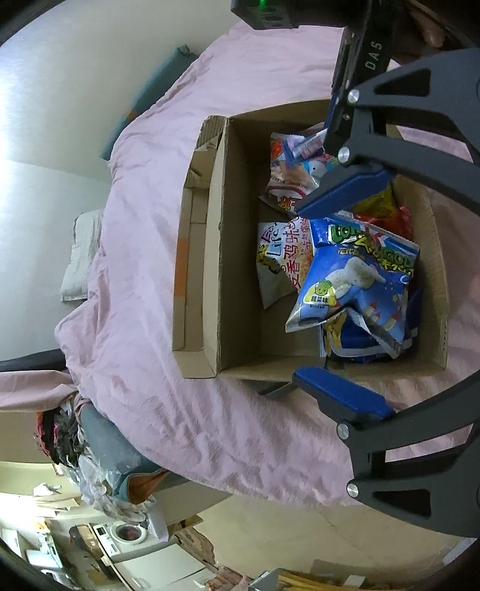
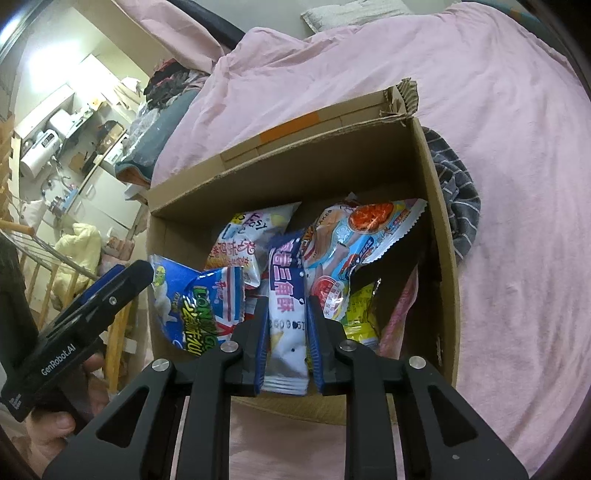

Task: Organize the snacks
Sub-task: 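Open both grippers and lift them out of the box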

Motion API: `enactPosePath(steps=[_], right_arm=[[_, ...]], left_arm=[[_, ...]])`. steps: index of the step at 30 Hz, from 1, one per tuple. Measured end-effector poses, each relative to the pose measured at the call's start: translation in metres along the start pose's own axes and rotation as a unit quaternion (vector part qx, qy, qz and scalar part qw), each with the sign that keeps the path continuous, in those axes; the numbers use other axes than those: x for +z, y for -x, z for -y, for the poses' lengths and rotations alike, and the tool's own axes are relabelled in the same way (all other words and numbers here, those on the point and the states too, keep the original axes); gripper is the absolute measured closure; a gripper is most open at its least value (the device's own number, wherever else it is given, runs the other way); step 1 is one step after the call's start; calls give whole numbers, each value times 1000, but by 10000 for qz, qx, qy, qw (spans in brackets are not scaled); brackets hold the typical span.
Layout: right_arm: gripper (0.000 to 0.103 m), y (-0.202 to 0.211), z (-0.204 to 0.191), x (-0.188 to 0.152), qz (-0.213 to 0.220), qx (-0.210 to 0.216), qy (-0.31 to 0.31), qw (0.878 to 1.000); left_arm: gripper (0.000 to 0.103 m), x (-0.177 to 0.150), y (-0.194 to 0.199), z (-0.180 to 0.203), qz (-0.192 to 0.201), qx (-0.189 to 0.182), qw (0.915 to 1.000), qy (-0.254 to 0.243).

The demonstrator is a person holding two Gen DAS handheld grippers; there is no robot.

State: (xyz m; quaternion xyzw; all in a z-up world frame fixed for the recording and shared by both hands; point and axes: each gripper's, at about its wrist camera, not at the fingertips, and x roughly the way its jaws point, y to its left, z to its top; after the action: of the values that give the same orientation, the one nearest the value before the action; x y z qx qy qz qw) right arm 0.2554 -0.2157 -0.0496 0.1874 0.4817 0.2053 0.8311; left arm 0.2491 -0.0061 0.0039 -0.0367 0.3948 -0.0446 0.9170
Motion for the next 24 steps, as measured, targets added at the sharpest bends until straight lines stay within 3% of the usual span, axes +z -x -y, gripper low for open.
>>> enactPosePath(steps=[7, 8, 11, 17, 21, 24], right_arm=[[78, 11, -4, 1, 180, -23, 93, 9998], [73, 13, -4, 0, 220, -12, 98, 9997], [34, 23, -5, -2, 374, 26, 81, 9993], [34, 39, -13, -5, 632, -110, 278, 9976], [28, 58, -25, -13, 825, -138, 506, 9952], [25, 70, -31, -22, 904, -98, 570, 9942]], left_arm=[[23, -2, 14, -7, 288, 369, 9988, 151], [23, -2, 17, -7, 341, 427, 9983, 186], [23, -3, 24, -9, 408, 468, 9977, 267], [23, -7, 43, -15, 537, 531, 9967, 289], [2, -15, 58, -19, 543, 690, 9954, 374], [2, -24, 71, -21, 594, 731, 9948, 375]])
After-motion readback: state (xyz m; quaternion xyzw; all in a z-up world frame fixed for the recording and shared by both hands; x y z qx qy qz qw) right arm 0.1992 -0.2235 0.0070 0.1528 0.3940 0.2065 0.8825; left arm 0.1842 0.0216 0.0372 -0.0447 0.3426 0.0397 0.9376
